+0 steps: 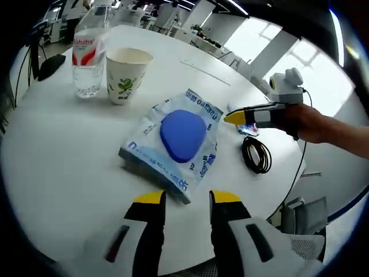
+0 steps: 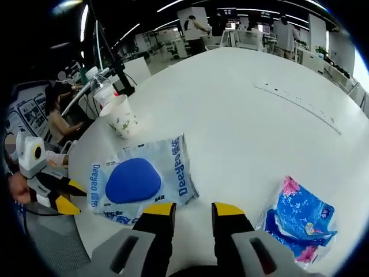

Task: Arrange the tabletop items into an orderly group along one side of the table until the central work area is clear of visible clutter.

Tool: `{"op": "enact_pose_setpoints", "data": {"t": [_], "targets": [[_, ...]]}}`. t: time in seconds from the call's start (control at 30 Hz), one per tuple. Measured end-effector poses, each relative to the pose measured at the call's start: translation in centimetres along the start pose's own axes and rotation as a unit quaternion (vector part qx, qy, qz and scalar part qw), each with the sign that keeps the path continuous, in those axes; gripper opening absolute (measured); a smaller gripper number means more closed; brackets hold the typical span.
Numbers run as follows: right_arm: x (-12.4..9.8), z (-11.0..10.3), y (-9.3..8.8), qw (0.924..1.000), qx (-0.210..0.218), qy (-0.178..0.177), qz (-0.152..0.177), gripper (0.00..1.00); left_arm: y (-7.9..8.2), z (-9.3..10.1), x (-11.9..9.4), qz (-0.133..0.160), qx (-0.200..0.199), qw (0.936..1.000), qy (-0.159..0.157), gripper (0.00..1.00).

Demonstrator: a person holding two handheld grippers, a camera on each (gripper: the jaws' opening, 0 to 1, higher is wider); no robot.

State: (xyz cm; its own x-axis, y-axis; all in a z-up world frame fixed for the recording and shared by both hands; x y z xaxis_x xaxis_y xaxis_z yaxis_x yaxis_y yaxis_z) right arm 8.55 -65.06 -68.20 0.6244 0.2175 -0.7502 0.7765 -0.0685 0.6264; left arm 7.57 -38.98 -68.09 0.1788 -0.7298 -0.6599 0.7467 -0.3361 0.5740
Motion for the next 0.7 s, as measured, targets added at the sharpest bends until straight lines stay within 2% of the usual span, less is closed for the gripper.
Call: {"op": "enact_pose_setpoints", "data": {"t": [0.4,0.57,0.7], "targets": [[1.8,0.3,1.8,1.0000,-0.001,0.004,-0.003,0.19,-0.3,0.5,0.4,-0.005,-0.015,0.9999,0.005,0.22],[2.2,-0.1,1.8,1.0000,-0.006,0.005,-0.006,0.17,-0.3,0.4,0.8,-0.006,-0.017,0.9998,0.010,0.19],[2.1,-0.1,1.2,0.9996,-0.021,-0.003,-0.018,0.07,-0.4,0.3,0.9,-0.005,-0.016,0.9998,0.013,0.16]]}}
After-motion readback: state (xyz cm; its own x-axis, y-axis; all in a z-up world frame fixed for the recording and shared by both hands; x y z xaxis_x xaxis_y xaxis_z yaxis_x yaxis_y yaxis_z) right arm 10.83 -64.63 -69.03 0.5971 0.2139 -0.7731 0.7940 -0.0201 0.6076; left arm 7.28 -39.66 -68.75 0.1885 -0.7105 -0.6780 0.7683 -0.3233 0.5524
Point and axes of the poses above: the point that each gripper's makers call its tool centre point, and the gripper's own axes: x roughly forward along the fingers, z roughly to its right, y roughly out of its top, the point moved 7 cm from there along -x, roughly backward along the fingers, and after that the axes turned 4 degrees about z, right-handed, at the moved point
